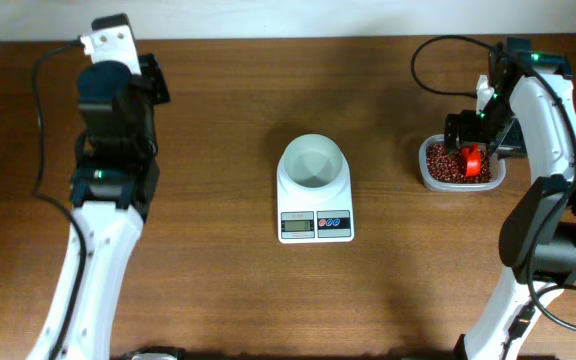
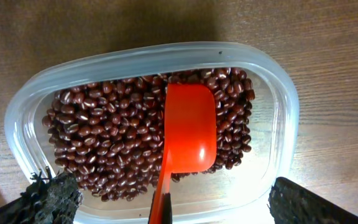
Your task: Scoop item into bowl and weigh 50g on scale
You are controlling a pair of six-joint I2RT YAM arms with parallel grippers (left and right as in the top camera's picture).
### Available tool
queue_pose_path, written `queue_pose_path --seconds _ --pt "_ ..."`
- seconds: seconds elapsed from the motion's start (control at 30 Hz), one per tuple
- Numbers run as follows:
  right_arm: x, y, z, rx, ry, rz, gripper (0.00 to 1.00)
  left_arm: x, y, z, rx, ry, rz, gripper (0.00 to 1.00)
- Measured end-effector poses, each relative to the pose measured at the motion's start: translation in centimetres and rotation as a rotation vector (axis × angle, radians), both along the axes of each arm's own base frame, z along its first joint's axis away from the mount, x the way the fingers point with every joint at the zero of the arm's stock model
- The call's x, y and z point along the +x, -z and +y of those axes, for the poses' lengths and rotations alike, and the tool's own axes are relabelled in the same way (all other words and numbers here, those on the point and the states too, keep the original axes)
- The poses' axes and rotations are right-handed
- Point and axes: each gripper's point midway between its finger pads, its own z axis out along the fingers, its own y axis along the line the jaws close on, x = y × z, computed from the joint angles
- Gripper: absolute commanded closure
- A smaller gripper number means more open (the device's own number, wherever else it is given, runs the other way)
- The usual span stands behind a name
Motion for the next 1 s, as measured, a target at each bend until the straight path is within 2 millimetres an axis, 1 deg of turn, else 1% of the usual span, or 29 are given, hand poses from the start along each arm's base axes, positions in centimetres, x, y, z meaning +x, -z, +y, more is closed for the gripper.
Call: queue_pose_path --seconds 0.07,0.13,0.2,0.27,0.33,0.37,0.43,0.47,0.5,0.57,0.6,0.63,0.67,0.73,0.77,0.8,0.83,0.87,0.9,0.93,0.97,1.0 --pt "0.0 0.0 0.0 0.000 0.000 -0.001 0.01 1.7 1.9 0.8 -0.002 -0.022 0.022 1.00" --pt "0.0 0.0 0.0 0.000 0.000 0.000 0.01 2.7 3.6 0.9 -0.011 -0.026 0.049 1.00" --pt "0.0 0.0 0.0 0.000 0.000 0.000 0.01 2.9 4.8 0.9 -0.020 -0.029 0.081 1.00" --pt "0.0 0.0 0.0 0.000 0.000 0.000 0.01 2.7 5.4 0.8 -0.027 -0.026 0.109 1.00" --pt "0.0 0.0 0.0 0.000 0.000 0.000 0.01 2.2 7.3 0.2 -0.037 0.005 0.197 1.00" --pt "0.0 0.0 0.0 0.000 0.000 0.000 0.01 1.7 8.2 -0.3 -0.054 0.032 0.253 1.00" --pt "0.0 0.0 0.0 0.000 0.000 0.000 0.01 1.0 8.6 -1.0 -0.069 0.053 0.326 1.00" --pt "0.0 0.0 0.0 0.000 0.000 -0.001 0.01 0.1 9.1 -1.5 -0.068 0.061 0.394 1.00" --pt "0.0 0.0 0.0 0.000 0.000 -0.001 0.01 -0.5 9.0 -2.6 -0.063 0.086 0.431 1.00" --pt "0.0 0.0 0.0 0.000 0.000 0.000 0.01 -1.4 8.5 -5.8 -0.052 0.160 0.479 1.00" --pt "0.0 0.0 0.0 0.000 0.000 0.000 0.01 -2.3 9.1 -7.0 -0.056 0.184 0.525 1.00" --pt "0.0 0.0 0.0 0.000 0.000 0.000 0.01 -3.7 10.3 -8.2 -0.070 0.211 0.601 1.00" --pt "0.0 0.0 0.0 0.000 0.000 0.000 0.01 -5.6 11.8 -9.5 -0.092 0.242 0.695 1.00" --pt "0.0 0.0 0.0 0.000 0.000 0.000 0.01 -8.5 13.8 -11.7 -0.131 0.308 0.827 1.00" --pt "0.0 0.0 0.0 0.000 0.000 0.000 0.01 -10.2 14.6 -12.8 -0.142 0.341 0.900 1.00" --pt "0.0 0.0 0.0 0.000 0.000 0.000 0.01 -12.6 15.4 -14.8 -0.145 0.406 0.985 1.00" --pt "0.0 0.0 0.0 0.000 0.000 0.001 0.01 -13.3 15.6 -15.8 -0.144 0.435 1.009 1.00" --pt "0.0 0.0 0.0 0.000 0.001 0.000 0.01 -14.8 15.9 -16.4 -0.125 0.455 1.059 1.00" --pt "0.0 0.0 0.0 0.000 0.000 0.000 0.02 -16.3 16.4 -16.8 -0.109 0.472 1.116 0.98" --pt "0.0 0.0 0.0 0.000 0.000 0.001 0.01 -17.8 16.7 -17.5 -0.090 0.501 1.164 0.90" --pt "0.0 0.0 0.0 0.000 0.000 0.000 0.01 -18.4 16.7 -18.1 -0.081 0.521 1.179 0.80" --pt "0.0 0.0 0.0 0.000 0.000 0.001 0.01 -19.0 16.8 -18.4 -0.073 0.537 1.196 0.73"
